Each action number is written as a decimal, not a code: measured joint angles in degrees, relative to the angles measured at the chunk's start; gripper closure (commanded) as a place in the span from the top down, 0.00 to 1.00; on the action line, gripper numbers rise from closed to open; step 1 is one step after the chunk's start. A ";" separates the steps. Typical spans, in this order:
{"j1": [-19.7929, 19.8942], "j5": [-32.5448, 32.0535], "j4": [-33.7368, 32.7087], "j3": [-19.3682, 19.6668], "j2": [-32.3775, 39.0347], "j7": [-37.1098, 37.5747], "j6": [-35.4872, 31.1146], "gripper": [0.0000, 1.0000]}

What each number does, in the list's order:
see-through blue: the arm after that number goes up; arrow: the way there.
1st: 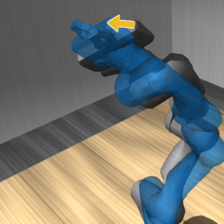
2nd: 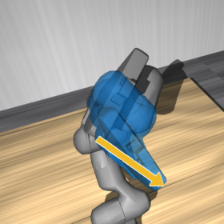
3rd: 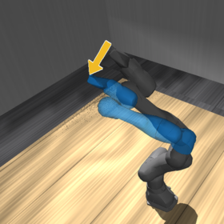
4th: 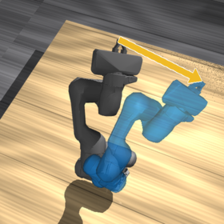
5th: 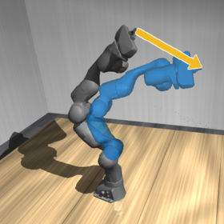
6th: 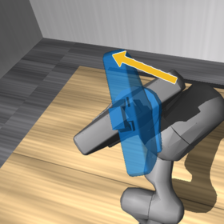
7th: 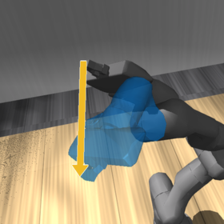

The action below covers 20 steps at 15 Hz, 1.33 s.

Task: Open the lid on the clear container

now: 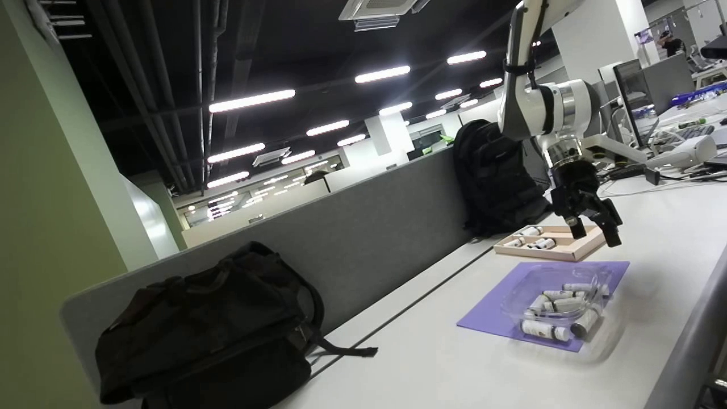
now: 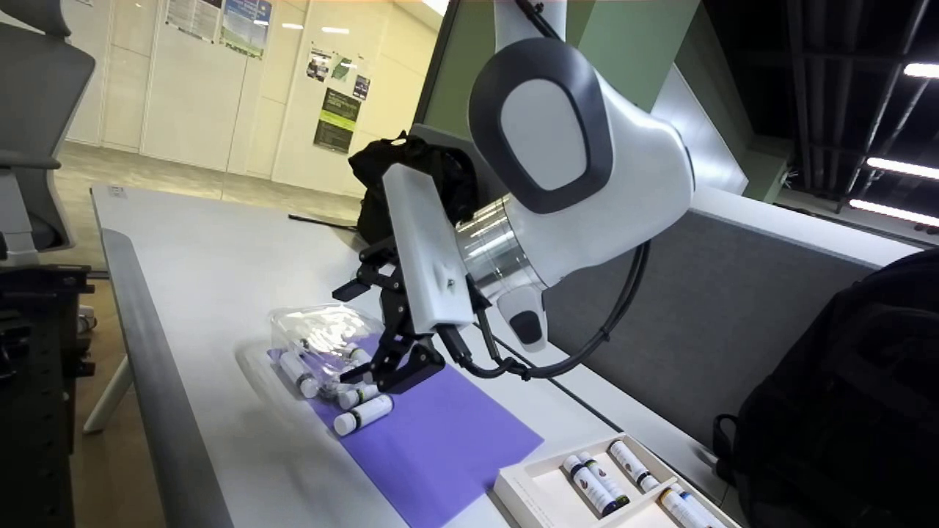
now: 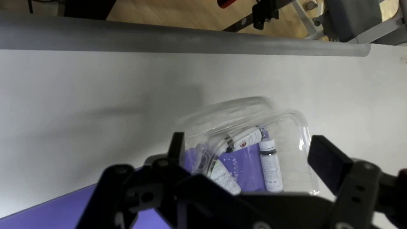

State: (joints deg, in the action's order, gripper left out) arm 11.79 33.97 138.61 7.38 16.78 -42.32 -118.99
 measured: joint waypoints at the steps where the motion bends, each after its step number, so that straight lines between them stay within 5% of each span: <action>1: 0.34 0.30 -0.10 -0.05 0.43 0.00 -0.48 1.00; 20: 1.42 6.65 -3.00 -3.30 6.41 -2.25 -4.65 1.00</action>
State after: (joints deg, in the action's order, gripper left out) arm 13.20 40.62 135.61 4.08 23.19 -44.57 -123.64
